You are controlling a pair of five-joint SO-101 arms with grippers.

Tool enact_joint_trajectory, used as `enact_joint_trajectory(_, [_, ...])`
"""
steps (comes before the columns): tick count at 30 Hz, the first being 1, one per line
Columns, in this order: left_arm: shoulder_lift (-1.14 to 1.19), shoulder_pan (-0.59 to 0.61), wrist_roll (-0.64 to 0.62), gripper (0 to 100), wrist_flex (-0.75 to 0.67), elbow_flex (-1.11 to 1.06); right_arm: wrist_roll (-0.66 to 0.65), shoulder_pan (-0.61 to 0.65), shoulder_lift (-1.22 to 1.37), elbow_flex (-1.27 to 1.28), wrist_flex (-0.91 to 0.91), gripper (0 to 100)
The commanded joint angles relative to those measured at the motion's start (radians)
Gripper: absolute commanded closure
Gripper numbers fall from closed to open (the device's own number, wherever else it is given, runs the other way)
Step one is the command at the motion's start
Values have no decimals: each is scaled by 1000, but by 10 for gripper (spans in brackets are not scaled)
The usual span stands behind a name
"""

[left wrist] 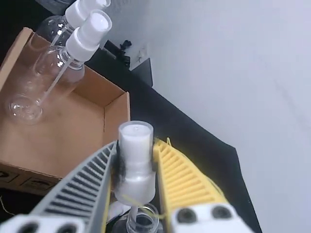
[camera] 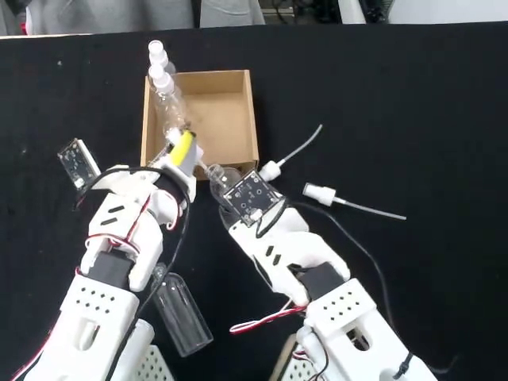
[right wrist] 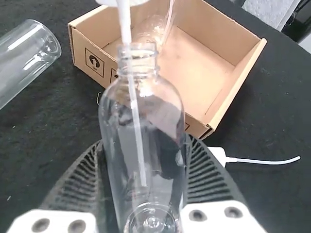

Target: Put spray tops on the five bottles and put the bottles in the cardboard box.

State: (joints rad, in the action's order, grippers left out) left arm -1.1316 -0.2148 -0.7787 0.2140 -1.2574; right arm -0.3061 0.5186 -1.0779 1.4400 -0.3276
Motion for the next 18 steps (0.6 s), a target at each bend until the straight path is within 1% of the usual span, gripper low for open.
enact_joint_trajectory(1, [-11,-38,25,970,-9,16,11,-3,-31,-12,40,943])
enact_joint_trajectory(5, [-11,-53,25,961,-6,16,11,-12,-31,-12,35,943])
enact_joint_trajectory(11, [-9,-54,21,770,0,7,11,-14,-31,8,41,943])
enact_joint_trajectory(18, [-11,-79,23,762,140,70,11,-14,-31,8,41,943])
